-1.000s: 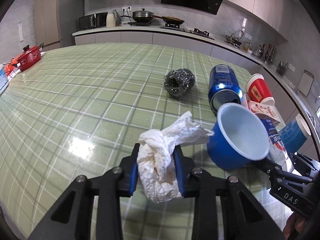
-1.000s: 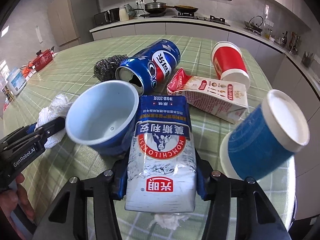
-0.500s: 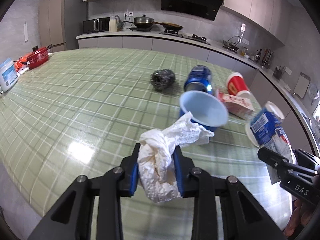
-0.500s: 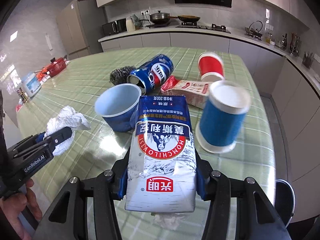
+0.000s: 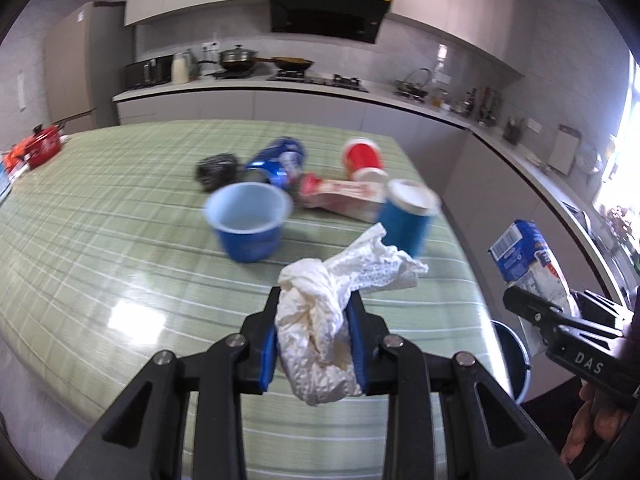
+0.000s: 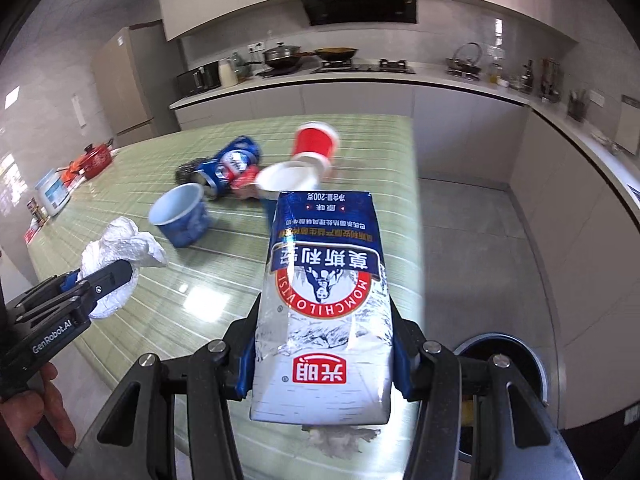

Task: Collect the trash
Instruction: 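Lift the rice bag and plastic bag and carry both over the black bin, then open the right tool to drop the rice bag while the left tool drops the plastic bag, then move both tools back over the table toward the blue bowl and blue cup, then grasp the blue paper cup with the right tool while the left tool grasps the blue bowl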

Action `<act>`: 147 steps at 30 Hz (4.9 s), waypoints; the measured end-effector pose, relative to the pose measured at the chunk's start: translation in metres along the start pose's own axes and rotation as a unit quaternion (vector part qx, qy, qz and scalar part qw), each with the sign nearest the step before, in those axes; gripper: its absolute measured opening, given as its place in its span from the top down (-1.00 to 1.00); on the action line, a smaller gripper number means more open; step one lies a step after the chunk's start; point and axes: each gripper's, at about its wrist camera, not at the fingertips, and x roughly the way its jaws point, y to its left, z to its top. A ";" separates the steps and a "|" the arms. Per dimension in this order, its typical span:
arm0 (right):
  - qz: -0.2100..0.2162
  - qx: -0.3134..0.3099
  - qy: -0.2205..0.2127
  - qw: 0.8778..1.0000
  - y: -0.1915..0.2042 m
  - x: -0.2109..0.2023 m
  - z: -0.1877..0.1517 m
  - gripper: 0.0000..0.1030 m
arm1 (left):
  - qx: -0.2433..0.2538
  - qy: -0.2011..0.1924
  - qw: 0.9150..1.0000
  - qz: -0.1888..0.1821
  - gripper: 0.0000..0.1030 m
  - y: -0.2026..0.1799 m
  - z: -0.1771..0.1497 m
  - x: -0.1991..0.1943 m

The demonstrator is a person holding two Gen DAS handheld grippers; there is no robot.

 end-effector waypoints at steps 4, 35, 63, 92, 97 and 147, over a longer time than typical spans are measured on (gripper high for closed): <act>-0.021 0.017 -0.004 1.000 -0.036 -0.018 -0.010 -0.05 | 0.018 0.002 1.000 -0.022 0.39 -0.038 -0.005 0.000; -0.075 0.068 0.047 0.994 -0.226 -0.039 -0.091 -0.05 | 0.107 0.063 0.986 -0.110 0.39 -0.250 -0.042 0.045; -0.072 -0.014 0.117 0.990 -0.355 0.060 -0.169 -1.00 | 0.030 0.152 0.981 -0.118 -0.94 -0.310 -0.135 0.141; -0.110 0.073 0.046 0.990 -0.311 -0.063 -0.104 -1.00 | 0.060 0.034 0.998 -0.011 -0.99 -0.290 -0.072 0.024; -0.107 0.066 0.034 0.991 -0.291 -0.074 -0.096 -1.00 | 0.057 0.019 0.998 -0.006 -0.99 -0.274 -0.065 0.006; 0.012 -0.052 0.000 0.999 0.014 0.014 0.008 -1.00 | -0.051 -0.010 0.995 0.082 -1.00 0.040 -0.004 -0.011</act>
